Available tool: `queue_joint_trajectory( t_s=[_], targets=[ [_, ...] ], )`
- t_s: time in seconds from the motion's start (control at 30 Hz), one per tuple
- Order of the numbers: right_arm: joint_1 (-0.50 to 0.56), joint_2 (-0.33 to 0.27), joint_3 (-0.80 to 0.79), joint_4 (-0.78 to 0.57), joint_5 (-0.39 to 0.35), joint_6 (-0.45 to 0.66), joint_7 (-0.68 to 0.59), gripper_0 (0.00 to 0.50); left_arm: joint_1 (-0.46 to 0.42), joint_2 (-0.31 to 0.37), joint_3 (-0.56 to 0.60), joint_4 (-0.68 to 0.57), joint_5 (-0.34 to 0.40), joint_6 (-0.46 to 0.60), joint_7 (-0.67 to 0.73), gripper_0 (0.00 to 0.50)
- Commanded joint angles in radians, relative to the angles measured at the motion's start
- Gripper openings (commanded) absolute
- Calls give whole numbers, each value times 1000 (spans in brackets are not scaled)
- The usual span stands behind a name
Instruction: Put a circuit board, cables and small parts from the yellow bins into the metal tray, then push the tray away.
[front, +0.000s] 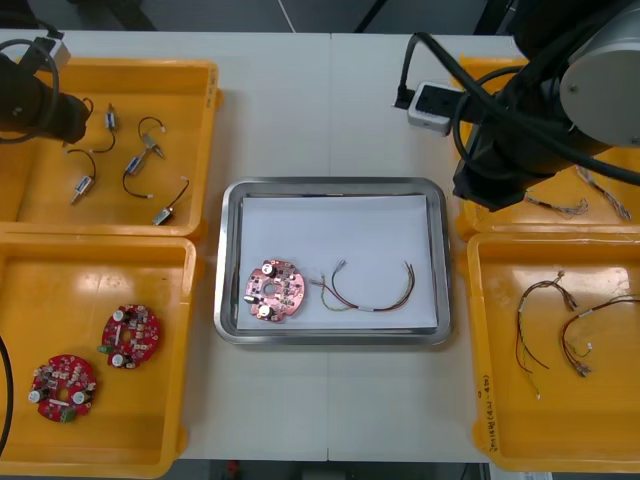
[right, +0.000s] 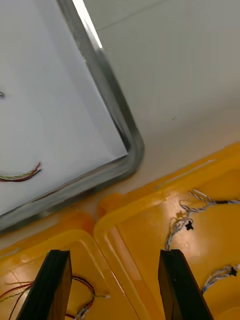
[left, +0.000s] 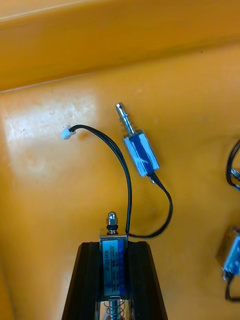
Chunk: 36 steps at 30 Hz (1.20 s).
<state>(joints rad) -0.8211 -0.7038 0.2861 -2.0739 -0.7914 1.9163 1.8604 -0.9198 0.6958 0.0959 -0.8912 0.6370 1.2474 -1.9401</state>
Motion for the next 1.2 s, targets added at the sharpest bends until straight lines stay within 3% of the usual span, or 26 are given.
queue_joint_trajectory(
  t_s=[0.03,0.33,0.6,1.2],
  targets=[
    [-20,-48,-100,44,27,4,-35,500,-28,70,42,-95,-19,96,-48,1],
    [-20,-63,-240,159,115,4,-29,500,4,77,33,-304,-34,300,116,0],
    [-20,-65,-320,264,227,4,-18,500,67,74,-10,-543,0,445,286,1],
    [-21,-92,-472,463,270,4,19,500,110,-22,-127,-963,61,652,664,1]
  ],
)
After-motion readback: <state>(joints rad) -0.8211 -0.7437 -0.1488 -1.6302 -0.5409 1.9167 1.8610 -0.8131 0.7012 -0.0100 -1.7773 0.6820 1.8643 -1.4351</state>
